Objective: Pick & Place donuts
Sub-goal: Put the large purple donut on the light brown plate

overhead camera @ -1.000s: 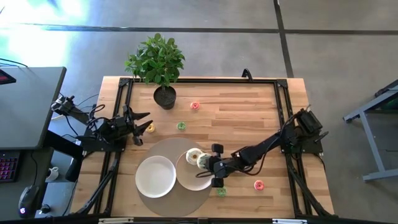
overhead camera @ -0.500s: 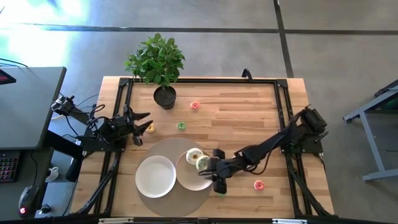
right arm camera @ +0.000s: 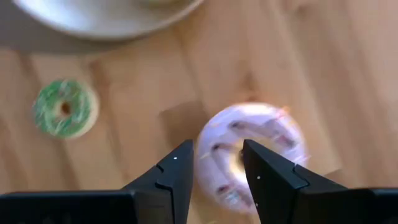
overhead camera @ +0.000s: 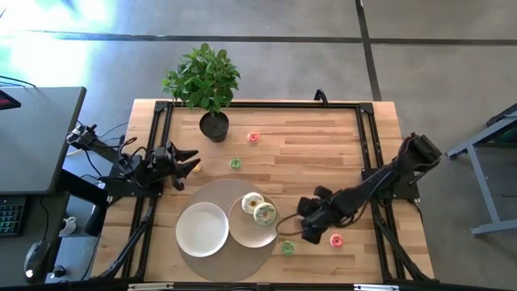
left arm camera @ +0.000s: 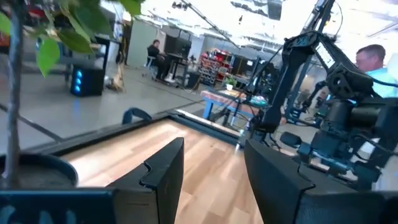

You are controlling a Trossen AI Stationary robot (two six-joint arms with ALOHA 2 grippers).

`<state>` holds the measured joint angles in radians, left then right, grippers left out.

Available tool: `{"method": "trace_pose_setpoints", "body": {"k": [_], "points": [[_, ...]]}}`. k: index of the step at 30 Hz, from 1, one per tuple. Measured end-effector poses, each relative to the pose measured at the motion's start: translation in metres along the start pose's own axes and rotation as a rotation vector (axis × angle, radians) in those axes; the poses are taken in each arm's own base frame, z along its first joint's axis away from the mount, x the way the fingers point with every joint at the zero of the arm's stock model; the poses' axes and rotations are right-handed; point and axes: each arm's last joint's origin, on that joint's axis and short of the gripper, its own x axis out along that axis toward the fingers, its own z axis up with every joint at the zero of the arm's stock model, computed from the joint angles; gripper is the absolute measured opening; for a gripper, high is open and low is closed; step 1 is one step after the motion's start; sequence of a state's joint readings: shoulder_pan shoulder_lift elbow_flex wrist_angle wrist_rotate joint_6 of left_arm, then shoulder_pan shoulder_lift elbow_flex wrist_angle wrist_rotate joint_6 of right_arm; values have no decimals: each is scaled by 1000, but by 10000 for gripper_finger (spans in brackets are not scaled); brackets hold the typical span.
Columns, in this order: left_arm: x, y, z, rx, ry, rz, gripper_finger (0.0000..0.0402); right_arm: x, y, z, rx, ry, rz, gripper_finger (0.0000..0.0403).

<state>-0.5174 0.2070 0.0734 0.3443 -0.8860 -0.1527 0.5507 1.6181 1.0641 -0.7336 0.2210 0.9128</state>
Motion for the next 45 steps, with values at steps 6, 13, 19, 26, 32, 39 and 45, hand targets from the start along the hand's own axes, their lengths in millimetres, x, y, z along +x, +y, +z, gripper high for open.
{"method": "trace_pose_setpoints", "body": {"k": [6,13,19,26,32,39,45], "points": [[0,-1,-1,-52,16,-41,168,15,14,-15,-24,44,-16,134],[0,-1,-1,-58,16,-49,168,35,8,-17,-25,34,-161,133],[0,-1,-1,-67,17,-51,168,46,7,-14,-8,82,-152,102],[0,-2,-1,-81,21,-72,168,43,9,-11,-1,64,-136,11],[0,-2,-1,-81,24,-84,168,16,26,16,33,-164,-121,11],[0,-2,-1,-99,25,-84,168,-6,64,59,-49,-609,102,9],[0,-2,-3,-90,40,-80,168,26,80,69,-159,-657,227,6]]}}
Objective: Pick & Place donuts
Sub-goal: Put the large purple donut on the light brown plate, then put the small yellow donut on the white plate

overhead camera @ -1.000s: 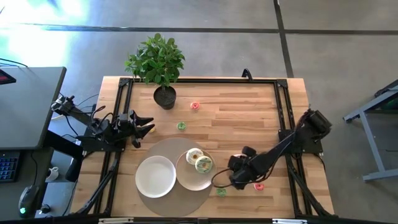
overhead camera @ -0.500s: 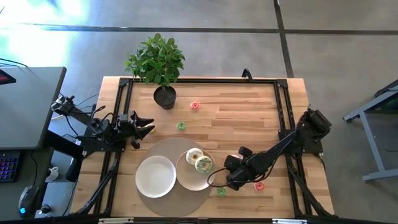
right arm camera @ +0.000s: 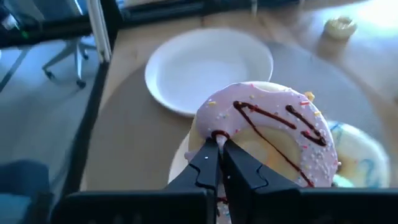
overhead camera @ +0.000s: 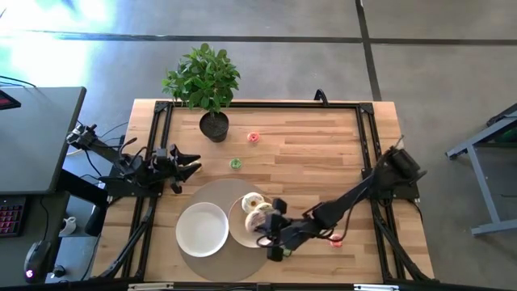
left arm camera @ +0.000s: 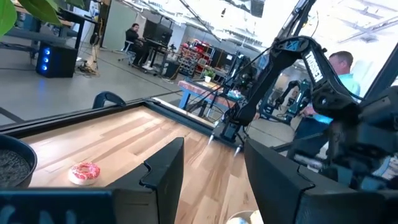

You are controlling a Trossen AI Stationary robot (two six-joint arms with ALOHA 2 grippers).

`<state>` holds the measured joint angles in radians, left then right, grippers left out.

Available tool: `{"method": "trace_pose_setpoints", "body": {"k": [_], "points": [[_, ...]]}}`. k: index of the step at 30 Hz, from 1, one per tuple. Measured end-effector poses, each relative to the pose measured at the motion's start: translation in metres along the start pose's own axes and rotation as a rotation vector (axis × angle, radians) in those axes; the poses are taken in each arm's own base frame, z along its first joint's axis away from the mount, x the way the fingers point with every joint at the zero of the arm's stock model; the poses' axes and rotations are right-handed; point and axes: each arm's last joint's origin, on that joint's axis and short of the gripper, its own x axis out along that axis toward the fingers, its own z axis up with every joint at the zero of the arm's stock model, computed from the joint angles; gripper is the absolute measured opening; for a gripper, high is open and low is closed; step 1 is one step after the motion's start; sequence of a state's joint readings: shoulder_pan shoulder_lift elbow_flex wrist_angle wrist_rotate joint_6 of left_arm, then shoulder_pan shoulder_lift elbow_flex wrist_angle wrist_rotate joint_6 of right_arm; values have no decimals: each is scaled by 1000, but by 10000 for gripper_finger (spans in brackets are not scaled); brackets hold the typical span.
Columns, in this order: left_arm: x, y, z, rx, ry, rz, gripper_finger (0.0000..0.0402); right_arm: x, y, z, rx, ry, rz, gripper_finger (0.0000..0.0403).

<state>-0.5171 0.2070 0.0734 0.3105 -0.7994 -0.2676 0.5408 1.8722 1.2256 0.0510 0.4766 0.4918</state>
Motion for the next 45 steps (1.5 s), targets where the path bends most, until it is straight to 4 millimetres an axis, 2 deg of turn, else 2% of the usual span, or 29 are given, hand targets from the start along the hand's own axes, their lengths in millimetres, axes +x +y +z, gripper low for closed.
{"method": "trace_pose_setpoints", "body": {"k": [5,14,31,37,45], "points": [[0,0,-1,6,6,1,168,22,-7,-17,-40,80,14,4],[0,1,-3,20,23,2,168,30,-24,-20,-130,160,-28,26],[0,1,-5,2,38,4,168,33,-28,-18,-165,183,34,138],[0,1,-6,-33,53,-17,168,24,-27,-7,-151,151,47,159],[0,4,-16,-161,128,37,165,-14,-31,25,-139,107,25,152]]}}
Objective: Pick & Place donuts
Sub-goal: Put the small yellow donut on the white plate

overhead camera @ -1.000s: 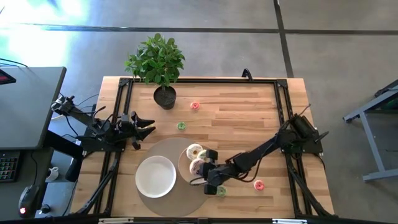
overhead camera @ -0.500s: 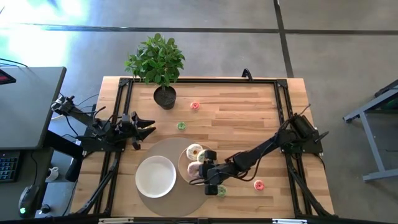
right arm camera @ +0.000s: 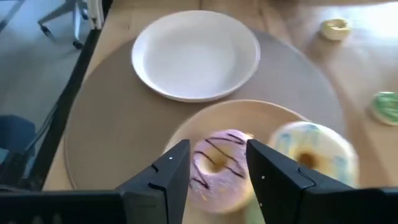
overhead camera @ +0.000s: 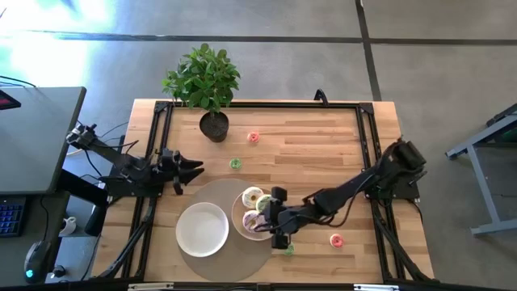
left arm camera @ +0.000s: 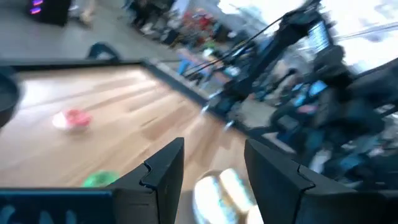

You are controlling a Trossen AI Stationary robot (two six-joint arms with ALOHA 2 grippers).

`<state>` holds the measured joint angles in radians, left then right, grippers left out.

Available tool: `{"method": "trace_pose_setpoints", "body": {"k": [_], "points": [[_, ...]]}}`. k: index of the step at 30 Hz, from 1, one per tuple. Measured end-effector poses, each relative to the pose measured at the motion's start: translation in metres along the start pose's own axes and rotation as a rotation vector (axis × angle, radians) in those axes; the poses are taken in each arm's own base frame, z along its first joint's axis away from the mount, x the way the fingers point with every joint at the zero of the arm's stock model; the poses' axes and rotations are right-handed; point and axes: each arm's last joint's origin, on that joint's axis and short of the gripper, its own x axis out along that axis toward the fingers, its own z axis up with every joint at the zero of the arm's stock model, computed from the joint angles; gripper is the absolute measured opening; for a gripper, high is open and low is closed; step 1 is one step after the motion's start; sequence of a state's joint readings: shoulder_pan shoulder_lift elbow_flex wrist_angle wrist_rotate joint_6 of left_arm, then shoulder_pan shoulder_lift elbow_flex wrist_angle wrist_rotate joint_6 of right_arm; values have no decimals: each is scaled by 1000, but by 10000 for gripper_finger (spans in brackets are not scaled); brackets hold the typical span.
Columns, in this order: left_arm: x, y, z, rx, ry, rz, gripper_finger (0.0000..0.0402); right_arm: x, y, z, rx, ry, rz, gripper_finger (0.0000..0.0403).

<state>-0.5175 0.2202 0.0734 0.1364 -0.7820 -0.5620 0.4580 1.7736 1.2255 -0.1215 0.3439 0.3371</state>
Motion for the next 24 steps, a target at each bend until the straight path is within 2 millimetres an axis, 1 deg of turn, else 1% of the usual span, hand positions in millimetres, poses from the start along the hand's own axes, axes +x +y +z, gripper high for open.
{"method": "trace_pose_setpoints", "body": {"k": [4,6,8,9,13,15,17,20,24], "points": [[1,5,-5,2,2,98,149,-23,-10,5,-30,32,-102,143],[2,5,-7,11,9,114,137,-34,-17,7,-45,46,-172,140],[1,1,-1,33,36,112,125,-43,-24,8,-54,59,-229,138],[1,-3,6,41,48,108,119,-45,-28,8,-59,73,-254,138],[-3,-16,38,148,92,176,97,-51,-43,10,-60,111,-319,140],[-6,-23,53,208,123,216,90,-51,-51,11,-53,114,-349,140],[-7,-29,65,264,165,242,87,-49,-58,12,-50,115,-392,140],[-5,-35,68,336,250,254,86,-47,-69,15,-38,109,-454,139],[3,-39,56,398,390,229,86,-45,-82,17,-26,106,-528,140]]}}
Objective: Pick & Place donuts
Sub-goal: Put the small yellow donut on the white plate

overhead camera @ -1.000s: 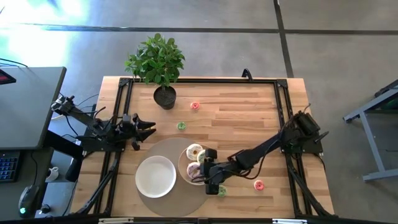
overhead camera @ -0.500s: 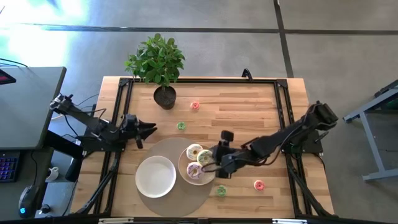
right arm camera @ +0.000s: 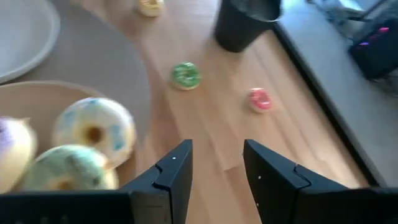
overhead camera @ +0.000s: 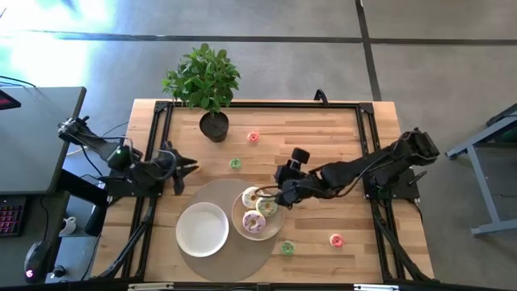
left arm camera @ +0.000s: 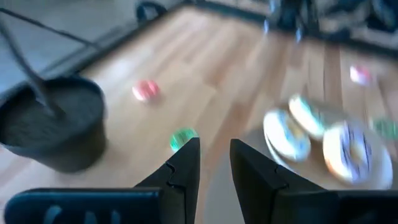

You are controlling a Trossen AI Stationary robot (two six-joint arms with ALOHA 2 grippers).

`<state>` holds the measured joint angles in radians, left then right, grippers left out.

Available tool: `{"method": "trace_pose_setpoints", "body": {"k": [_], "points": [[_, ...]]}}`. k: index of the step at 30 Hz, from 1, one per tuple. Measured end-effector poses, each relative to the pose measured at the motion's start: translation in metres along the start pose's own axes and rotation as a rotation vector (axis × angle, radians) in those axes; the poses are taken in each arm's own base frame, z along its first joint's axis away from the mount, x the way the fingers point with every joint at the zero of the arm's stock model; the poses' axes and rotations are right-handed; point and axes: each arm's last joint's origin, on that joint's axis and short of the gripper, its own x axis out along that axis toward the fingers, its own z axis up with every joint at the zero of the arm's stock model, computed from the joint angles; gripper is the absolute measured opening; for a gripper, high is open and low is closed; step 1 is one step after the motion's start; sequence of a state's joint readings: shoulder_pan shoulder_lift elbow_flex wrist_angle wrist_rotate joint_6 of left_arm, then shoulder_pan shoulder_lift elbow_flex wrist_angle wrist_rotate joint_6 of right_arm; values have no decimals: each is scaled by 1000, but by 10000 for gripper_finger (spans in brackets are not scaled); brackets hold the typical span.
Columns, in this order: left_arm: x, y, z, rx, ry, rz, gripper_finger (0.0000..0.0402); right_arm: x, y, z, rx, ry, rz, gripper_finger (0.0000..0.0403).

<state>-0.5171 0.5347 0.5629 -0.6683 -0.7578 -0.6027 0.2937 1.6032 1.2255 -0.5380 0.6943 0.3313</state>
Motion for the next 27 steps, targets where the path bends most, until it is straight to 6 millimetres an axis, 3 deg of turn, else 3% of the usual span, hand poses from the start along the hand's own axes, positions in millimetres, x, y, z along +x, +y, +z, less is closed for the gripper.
{"method": "trace_pose_setpoints", "body": {"k": [10,16,22,27], "points": [[30,-22,-23,149,239,71,86,7,-10,1,44,13,-58,140],[42,-32,-28,191,263,79,85,6,-9,1,42,12,-55,139],[46,-38,-27,343,242,53,85,6,-9,1,43,10,-55,139],[47,-38,-26,295,237,48,85,6,-9,1,46,7,-53,139]]}}
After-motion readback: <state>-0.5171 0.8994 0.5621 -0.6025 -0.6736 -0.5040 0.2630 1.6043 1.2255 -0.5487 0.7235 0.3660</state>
